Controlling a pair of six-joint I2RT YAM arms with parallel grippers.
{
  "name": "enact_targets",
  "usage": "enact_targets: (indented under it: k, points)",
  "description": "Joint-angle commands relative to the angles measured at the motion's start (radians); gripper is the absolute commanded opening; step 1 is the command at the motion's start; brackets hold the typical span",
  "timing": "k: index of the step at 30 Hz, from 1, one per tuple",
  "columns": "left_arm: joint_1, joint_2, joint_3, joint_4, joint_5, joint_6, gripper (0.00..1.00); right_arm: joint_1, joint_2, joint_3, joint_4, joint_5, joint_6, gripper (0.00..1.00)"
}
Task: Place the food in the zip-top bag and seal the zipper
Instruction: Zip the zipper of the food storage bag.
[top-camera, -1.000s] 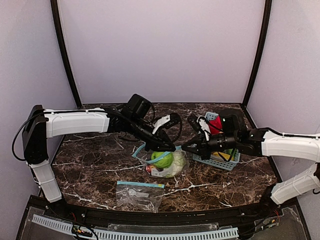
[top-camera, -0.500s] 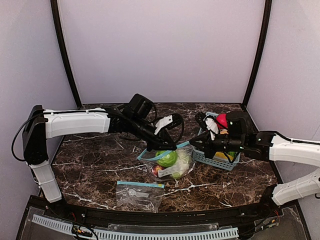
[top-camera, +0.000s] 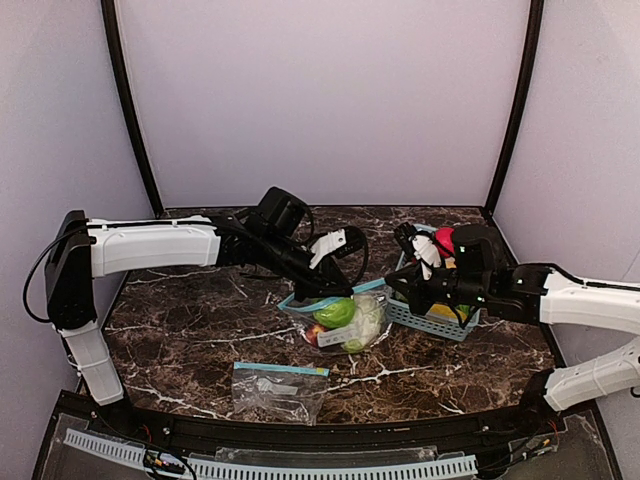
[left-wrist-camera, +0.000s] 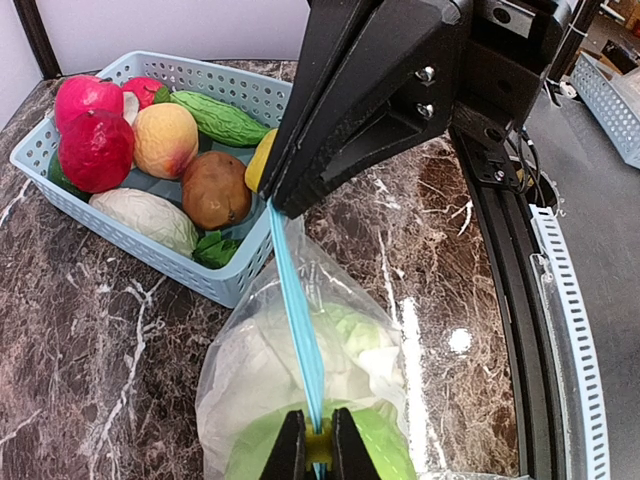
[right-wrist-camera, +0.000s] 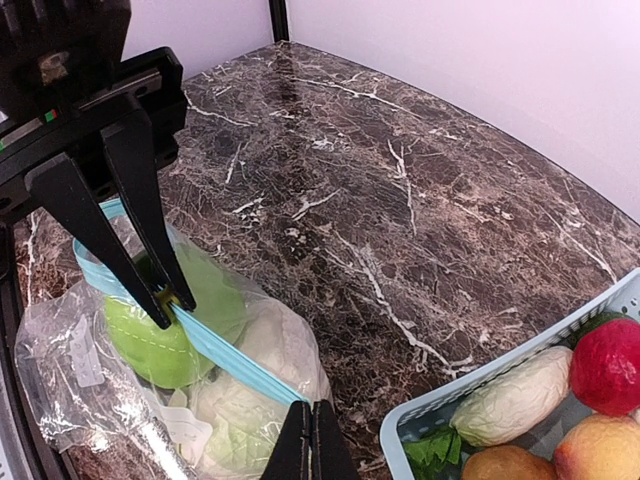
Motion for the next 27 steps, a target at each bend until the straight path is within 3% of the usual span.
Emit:
enact_targets:
  k: [1,16,18,22,23,25,27]
  points:
    - [0.01,-0.045,-0.04,-0.186,-0.022,0.032,0.01,-0.035,-0.006,-0.005,-0.04,0.236,0.019,0.0]
    - [0.019,-0.055,-0.053,-0.203,-0.055,0.05,0.01,-0.043,-0.001,-0.028,-0.044,0.282,0.048,0.0]
    - [0.019,-0.053,-0.055,-0.194,-0.035,0.043,0.01,-0.043,-0.007,-0.029,-0.033,0.211,0.039,0.0]
    - [0.0,-0.049,-0.046,-0.188,0.018,0.03,0.01,-0.042,-0.038,-0.048,0.07,-0.124,0.001,0.0]
    - [-0.003,-0.05,-0.045,-0.184,0.032,0.024,0.01,-0.042,-0.041,-0.048,0.092,-0.197,0.005,0.06]
    - [-0.009,-0.05,-0.044,-0.176,0.062,0.01,0.01,-0.042,-0.04,-0.042,0.121,-0.299,0.017,0.33]
    - [-0.01,-0.055,-0.045,-0.165,0.086,-0.002,0.01,-0.039,-0.033,-0.031,0.129,-0.36,0.024,0.51]
